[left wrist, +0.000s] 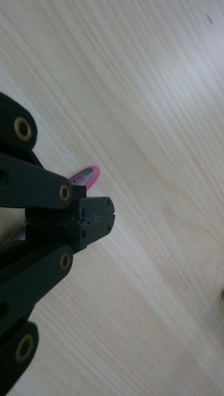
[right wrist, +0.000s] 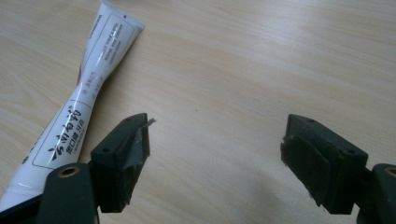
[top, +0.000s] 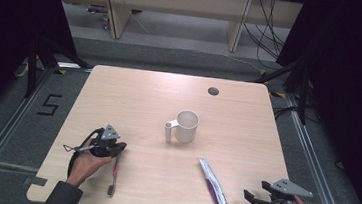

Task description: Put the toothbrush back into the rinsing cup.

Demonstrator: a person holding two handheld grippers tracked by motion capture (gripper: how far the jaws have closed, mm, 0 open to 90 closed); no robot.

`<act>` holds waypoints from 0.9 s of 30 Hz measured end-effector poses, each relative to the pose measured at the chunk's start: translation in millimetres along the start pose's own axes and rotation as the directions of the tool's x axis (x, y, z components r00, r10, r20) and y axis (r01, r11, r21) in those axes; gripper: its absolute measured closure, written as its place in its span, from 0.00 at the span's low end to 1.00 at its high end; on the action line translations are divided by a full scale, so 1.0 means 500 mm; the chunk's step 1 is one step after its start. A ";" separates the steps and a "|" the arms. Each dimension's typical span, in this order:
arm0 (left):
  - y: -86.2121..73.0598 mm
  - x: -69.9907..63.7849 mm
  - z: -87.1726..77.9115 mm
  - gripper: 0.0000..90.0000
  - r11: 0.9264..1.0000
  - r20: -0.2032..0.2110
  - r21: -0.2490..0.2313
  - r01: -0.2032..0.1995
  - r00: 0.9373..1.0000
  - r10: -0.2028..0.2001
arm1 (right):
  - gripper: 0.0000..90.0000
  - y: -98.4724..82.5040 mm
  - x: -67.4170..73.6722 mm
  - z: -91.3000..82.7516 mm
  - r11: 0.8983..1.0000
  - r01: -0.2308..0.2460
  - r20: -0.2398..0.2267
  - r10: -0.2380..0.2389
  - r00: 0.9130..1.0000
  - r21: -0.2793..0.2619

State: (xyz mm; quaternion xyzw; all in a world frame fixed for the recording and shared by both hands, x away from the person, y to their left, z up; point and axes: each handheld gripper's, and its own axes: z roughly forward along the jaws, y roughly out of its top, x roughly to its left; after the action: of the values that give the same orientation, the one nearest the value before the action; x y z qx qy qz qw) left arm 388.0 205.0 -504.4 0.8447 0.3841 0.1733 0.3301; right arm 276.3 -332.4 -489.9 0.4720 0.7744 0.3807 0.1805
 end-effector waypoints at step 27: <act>-0.133 0.031 -0.111 0.97 0.998 -0.053 0.028 0.055 0.997 -0.053 | 0.27 0.000 0.005 0.002 1.000 0.008 0.001 -0.008 1.000 0.006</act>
State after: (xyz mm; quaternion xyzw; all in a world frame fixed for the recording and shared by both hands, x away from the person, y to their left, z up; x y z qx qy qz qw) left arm 331.9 272.9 -509.7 0.8339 0.4178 0.1805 0.3121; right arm 275.8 -330.0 -490.1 0.4695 0.7774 0.3774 0.1811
